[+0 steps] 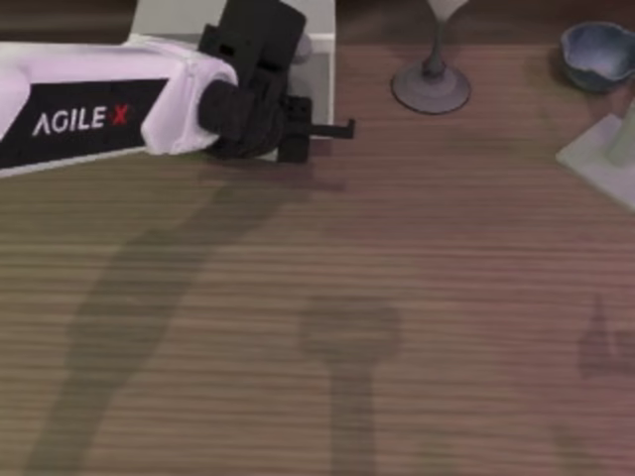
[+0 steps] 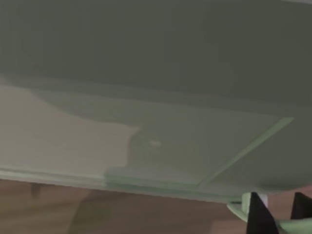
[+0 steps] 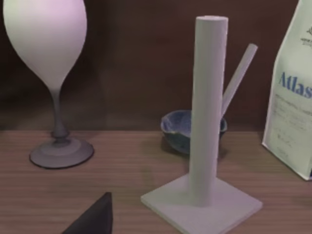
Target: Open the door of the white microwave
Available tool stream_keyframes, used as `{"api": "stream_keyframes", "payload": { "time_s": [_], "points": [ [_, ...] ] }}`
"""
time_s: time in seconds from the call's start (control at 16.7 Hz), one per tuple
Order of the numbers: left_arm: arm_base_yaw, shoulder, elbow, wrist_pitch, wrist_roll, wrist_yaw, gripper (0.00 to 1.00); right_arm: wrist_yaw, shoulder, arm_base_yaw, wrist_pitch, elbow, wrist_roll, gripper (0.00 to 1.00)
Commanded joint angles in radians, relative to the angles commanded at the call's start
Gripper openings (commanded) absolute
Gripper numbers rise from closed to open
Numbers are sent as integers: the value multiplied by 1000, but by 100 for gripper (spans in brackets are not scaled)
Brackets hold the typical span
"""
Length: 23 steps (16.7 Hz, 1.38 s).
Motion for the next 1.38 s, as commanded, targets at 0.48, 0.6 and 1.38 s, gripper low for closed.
{"api": "stream_keyframes", "payload": {
  "time_s": [0.48, 0.6, 1.38],
  "points": [
    [13, -38, -54, 29, 54, 46, 0, 0, 0, 0, 0, 0, 0, 100],
    [16, -41, -63, 32, 62, 51, 0, 0, 0, 0, 0, 0, 0, 100],
    [16, -41, -63, 32, 62, 51, 0, 0, 0, 0, 0, 0, 0, 100]
  ]
}}
